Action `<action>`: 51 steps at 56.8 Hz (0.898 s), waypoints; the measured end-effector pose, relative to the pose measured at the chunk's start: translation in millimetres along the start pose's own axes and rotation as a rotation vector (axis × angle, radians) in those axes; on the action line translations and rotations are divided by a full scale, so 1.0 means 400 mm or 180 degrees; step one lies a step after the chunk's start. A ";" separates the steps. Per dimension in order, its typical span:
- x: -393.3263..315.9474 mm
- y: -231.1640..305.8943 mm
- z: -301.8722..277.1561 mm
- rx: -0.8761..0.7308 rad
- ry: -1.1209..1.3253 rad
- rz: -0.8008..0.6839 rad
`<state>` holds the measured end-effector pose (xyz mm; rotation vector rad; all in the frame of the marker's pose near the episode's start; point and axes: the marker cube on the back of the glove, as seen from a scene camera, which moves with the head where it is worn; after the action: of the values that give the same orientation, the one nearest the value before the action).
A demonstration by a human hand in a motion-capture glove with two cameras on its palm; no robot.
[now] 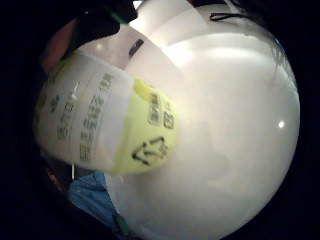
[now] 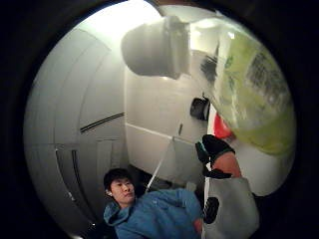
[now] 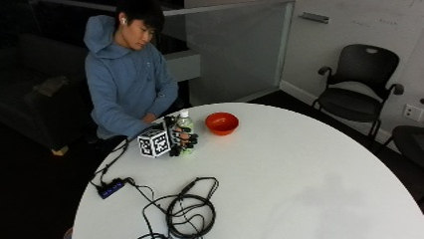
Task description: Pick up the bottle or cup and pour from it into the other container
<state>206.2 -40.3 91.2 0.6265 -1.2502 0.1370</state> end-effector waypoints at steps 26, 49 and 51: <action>0.004 -0.028 0.041 0.0676 0.0151 -0.0105; -0.161 -0.114 0.072 -0.0171 0.1088 -0.0216; -0.176 -0.121 0.078 -0.0276 0.1214 -0.0231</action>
<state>177.4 -79.9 14.5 0.5401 -0.8597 0.1339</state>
